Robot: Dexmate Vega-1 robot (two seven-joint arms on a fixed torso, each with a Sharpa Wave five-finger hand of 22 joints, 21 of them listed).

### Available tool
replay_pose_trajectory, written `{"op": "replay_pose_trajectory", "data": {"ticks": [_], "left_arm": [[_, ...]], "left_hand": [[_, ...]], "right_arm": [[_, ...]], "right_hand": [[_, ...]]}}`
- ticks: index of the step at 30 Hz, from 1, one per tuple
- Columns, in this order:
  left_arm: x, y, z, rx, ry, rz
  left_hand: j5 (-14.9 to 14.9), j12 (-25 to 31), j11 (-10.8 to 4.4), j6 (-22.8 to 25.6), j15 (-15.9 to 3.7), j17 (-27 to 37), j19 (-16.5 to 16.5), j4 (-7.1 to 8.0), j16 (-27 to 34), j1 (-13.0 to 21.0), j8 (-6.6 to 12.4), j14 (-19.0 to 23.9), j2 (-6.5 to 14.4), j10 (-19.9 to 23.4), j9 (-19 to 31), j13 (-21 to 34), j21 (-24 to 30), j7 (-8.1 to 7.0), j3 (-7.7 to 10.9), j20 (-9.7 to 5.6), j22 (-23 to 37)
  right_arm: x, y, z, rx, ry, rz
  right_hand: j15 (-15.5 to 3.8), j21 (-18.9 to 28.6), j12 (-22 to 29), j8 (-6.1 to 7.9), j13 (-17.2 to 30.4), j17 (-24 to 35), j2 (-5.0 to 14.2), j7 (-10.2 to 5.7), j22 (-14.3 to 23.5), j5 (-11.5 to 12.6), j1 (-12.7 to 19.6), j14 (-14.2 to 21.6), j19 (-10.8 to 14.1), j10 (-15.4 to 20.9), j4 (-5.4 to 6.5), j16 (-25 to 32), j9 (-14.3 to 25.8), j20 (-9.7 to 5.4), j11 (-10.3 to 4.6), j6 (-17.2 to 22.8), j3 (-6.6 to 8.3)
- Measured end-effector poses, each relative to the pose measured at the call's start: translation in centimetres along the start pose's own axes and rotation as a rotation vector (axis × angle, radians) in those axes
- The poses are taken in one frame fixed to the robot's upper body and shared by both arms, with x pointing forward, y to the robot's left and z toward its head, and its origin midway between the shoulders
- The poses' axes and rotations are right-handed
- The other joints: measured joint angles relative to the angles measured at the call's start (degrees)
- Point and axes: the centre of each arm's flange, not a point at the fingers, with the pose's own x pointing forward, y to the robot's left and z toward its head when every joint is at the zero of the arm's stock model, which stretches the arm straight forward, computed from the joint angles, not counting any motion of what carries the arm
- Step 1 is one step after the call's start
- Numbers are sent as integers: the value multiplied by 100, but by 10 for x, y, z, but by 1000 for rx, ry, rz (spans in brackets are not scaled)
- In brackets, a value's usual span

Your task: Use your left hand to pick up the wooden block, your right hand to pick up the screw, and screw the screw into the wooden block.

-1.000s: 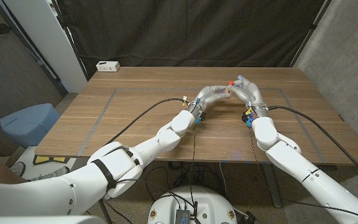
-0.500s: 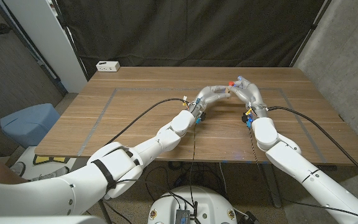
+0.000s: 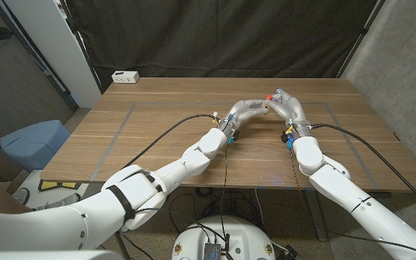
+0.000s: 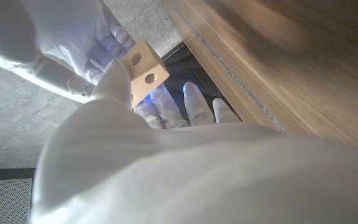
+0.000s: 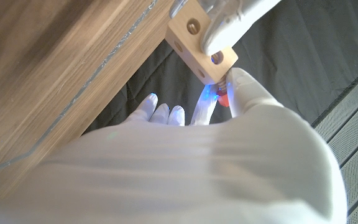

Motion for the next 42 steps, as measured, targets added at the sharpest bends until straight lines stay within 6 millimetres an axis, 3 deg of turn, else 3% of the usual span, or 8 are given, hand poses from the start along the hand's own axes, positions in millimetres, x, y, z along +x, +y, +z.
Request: {"op": "replay_pose_trajectory", "data": {"ticks": [17,42], "left_arm": [[2,1,-2,-1,8,0],[9,5,-5,-6,23,-5]], "left_hand": [[-2,-18,1,-22,0,0,0,3,-22,0,-16,0,0,-19,-1,5,0,18,3,0,0],[0,-16,-12,-46,10,0,0,6,-22,38,-16,54,39,-8,1,-1,0,36,6,0,0]], "right_arm": [[1,0,-2,-2,5,9],[6,3,-5,0,18,39]], "right_hand": [[38,0,0,-27,0,0,-31,27,0,0,-31,-38,-10,-41,0,-22,-44,10,41,-116,0],[154,-23,-68,-205,29,0,-128,60,0,0,-192,-218,-166,-339,40,-88,-132,103,70,-557,-40]]}}
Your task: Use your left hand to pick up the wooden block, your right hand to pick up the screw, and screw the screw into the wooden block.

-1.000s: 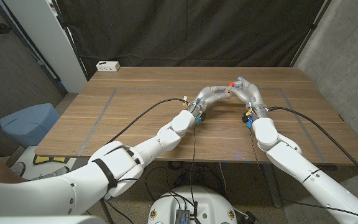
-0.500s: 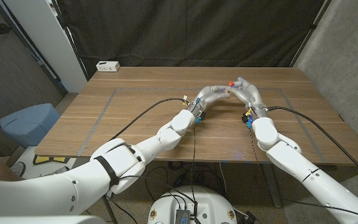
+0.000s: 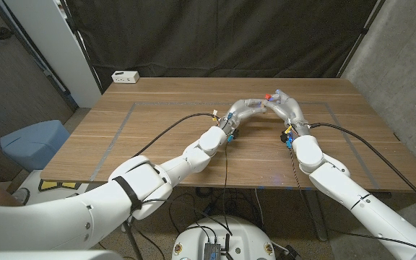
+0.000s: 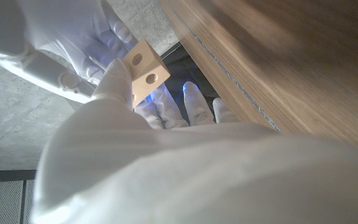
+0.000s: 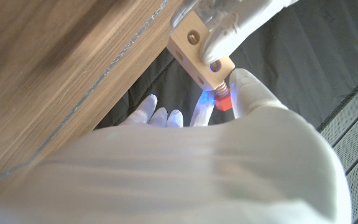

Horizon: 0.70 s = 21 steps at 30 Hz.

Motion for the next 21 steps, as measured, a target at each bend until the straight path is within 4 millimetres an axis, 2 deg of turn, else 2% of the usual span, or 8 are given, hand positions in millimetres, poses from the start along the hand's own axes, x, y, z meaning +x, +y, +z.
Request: {"op": "replay_pose_trajectory", "data": {"ticks": [8,21], "left_arm": [[2,0,0,0,4,-4],[3,-1,0,3,3,-8]], "left_hand": [[0,-1,-10,-6,0,0,0,0,0,0,0,0,0,10,-1,33,0,-9,0,0,0],[-3,-9,-18,8,0,0,0,0,-22,-2,0,-1,-2,18,-4,32,0,3,0,0,0]], "right_arm": [[1,0,-1,1,2,7],[1,-1,-2,3,1,18]], "right_hand": [[50,0,0,-77,0,0,-8,-19,0,0,-50,-51,-42,-42,-21,0,-44,0,42,-140,-20],[82,1,1,-222,-1,0,-16,-7,0,0,-164,-124,-112,-176,19,0,-106,51,72,-396,-60]]}}
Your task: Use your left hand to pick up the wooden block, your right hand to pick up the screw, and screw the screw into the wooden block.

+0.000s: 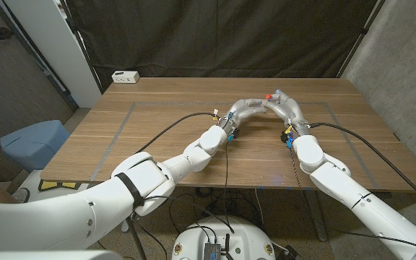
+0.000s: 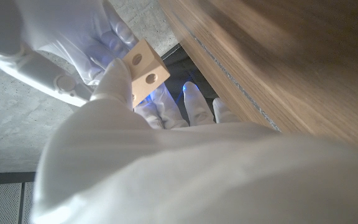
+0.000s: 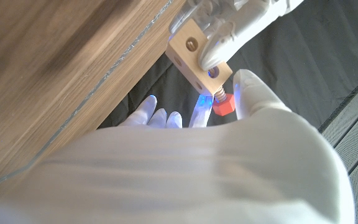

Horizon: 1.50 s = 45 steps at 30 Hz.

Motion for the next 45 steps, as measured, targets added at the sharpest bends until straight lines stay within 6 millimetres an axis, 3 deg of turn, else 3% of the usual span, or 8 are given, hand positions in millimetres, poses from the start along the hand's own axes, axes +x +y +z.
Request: {"op": "replay_pose_trajectory", "data": {"ticks": [8,22,36,45], "left_arm": [[0,-1,0,1,0,0],[1,-2,1,3,2,-2],[3,-2,2,7,-2,-4],[3,-2,3,7,-5,-8]], "left_hand": [[-17,-3,1,-1,0,0,0,0,0,-1,0,0,-1,-1,4,-5,0,-1,0,0,0],[3,-3,9,-2,0,0,0,0,0,-2,0,0,-2,-10,4,-4,0,-2,0,0,0],[1,-13,13,-2,0,0,0,0,0,-11,0,-1,-10,-14,1,-1,0,-3,0,0,0],[-4,-33,23,-3,0,0,0,0,1,-17,0,-1,-17,28,0,-5,0,-4,0,0,0]], "right_arm": [[0,-2,0,1,-2,6],[0,-7,2,2,-5,21],[0,-13,8,-9,-15,36],[0,-18,14,-31,-12,50]], "right_hand": [[40,0,0,-132,0,0,-79,48,0,0,-130,-81,-72,-100,41,-40,-68,-9,0,-201,-41],[93,0,0,-404,-1,-30,-165,241,0,-90,-408,-196,-155,-234,88,-41,-185,11,134,-650,-135],[101,1,22,-687,-1,-57,-135,429,0,-175,-591,-307,-217,-346,96,-43,-290,12,247,-962,-221],[122,1,45,-826,-1,-62,-143,460,0,-240,-641,-327,-256,-373,111,-63,-320,11,281,-1114,-253]]}}
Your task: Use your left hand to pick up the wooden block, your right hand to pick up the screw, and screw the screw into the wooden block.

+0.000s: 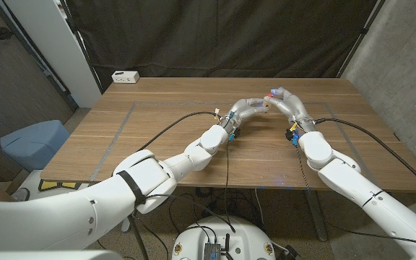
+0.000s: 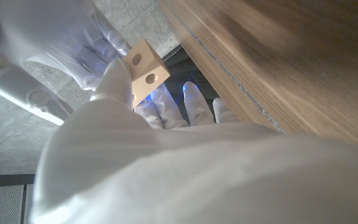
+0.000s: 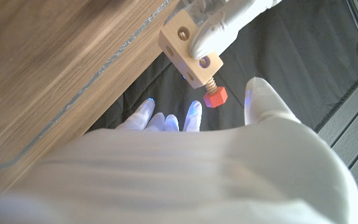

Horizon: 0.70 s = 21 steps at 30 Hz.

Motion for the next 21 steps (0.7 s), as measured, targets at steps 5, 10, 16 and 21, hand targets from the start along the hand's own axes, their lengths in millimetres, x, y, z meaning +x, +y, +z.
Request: {"op": "replay_pose_trajectory", "data": {"ticks": [5,10,16,21], "left_arm": [[0,0,1,0,-6,0],[-1,1,1,0,-13,5],[-3,-1,2,-2,-24,10],[-5,-1,2,0,-30,13]], "left_hand": [[-13,21,0,-6,0,0,0,0,0,-6,0,0,7,0,3,-2,0,-6,0,0,0],[7,23,0,4,0,15,1,0,0,-6,0,0,7,0,4,-2,0,4,0,-2,0],[8,23,19,4,-20,30,33,0,1,-6,0,20,9,17,4,1,0,4,0,-32,0],[7,22,8,5,-20,29,33,0,1,-11,0,20,15,29,4,10,0,4,0,-32,0]], "right_arm": [[1,-4,5,-20,6,11],[1,-9,12,-54,16,27],[2,-15,21,-96,23,52],[3,-21,31,-131,20,72]], "right_hand": [[0,0,41,-44,0,-21,23,43,0,-23,-23,0,0,60,-21,0,-25,0,59,-43,-21],[44,24,102,-65,0,-46,23,125,0,-66,-22,44,43,173,-23,1,-51,43,172,24,-23],[105,27,155,-115,0,-68,23,199,0,-107,-22,106,117,277,-55,35,-77,72,275,98,-33],[157,27,155,-128,0,-75,24,262,0,-116,-21,159,126,317,-62,35,-77,82,316,117,-28]]}}
